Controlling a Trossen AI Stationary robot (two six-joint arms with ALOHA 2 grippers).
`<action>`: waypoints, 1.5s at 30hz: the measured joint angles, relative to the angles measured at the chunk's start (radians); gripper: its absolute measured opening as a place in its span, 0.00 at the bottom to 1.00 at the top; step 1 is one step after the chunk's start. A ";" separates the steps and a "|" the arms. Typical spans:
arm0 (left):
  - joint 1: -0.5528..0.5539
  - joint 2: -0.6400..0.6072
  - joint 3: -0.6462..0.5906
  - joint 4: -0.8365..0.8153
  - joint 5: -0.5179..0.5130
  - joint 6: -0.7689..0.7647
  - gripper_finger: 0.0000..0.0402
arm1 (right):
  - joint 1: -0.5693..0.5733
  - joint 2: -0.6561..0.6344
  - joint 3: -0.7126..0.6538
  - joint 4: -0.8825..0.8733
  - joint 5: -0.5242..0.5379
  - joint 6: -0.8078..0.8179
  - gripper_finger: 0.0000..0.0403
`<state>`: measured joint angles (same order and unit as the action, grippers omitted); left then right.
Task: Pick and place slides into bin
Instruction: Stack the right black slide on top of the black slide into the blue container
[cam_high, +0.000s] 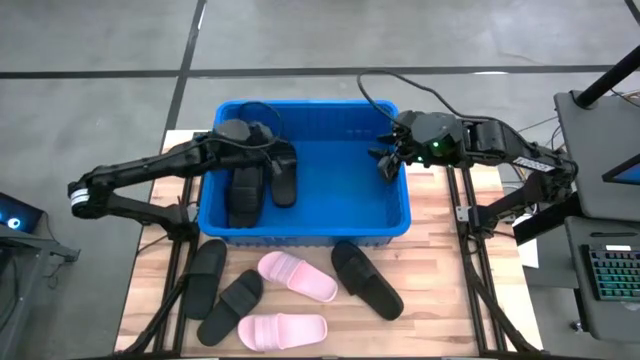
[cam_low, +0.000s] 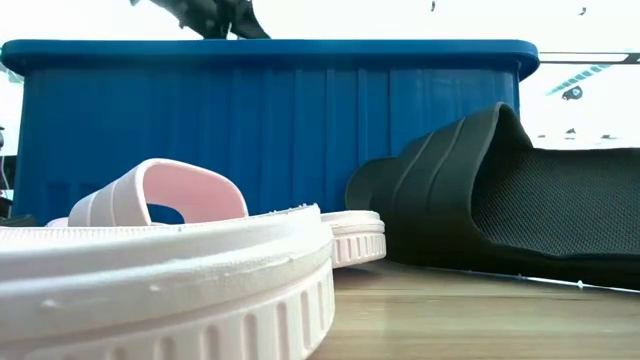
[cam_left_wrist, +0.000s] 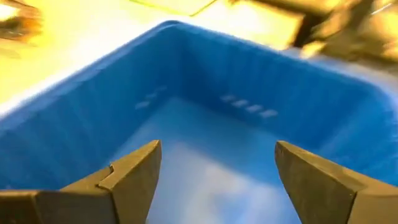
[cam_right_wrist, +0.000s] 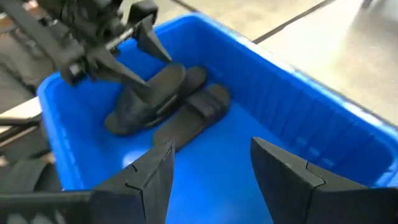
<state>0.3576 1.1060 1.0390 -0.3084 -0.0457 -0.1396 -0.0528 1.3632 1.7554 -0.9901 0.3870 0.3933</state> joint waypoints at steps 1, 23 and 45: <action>0.000 -0.003 0.000 0.018 0.051 -0.028 0.74 | 0.000 0.000 -0.004 -0.001 -0.015 0.000 0.50; -0.002 -0.015 -0.014 0.195 0.305 -0.217 0.74 | 0.145 0.000 -0.011 0.002 -0.043 0.209 0.50; -0.002 -0.097 -0.015 0.195 0.344 -0.210 0.74 | 0.601 0.149 -0.010 0.148 0.416 1.018 0.50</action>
<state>0.3561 1.0088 1.0245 -0.1135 0.2981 -0.3496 0.5482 1.5125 1.7451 -0.8421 0.8032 1.4109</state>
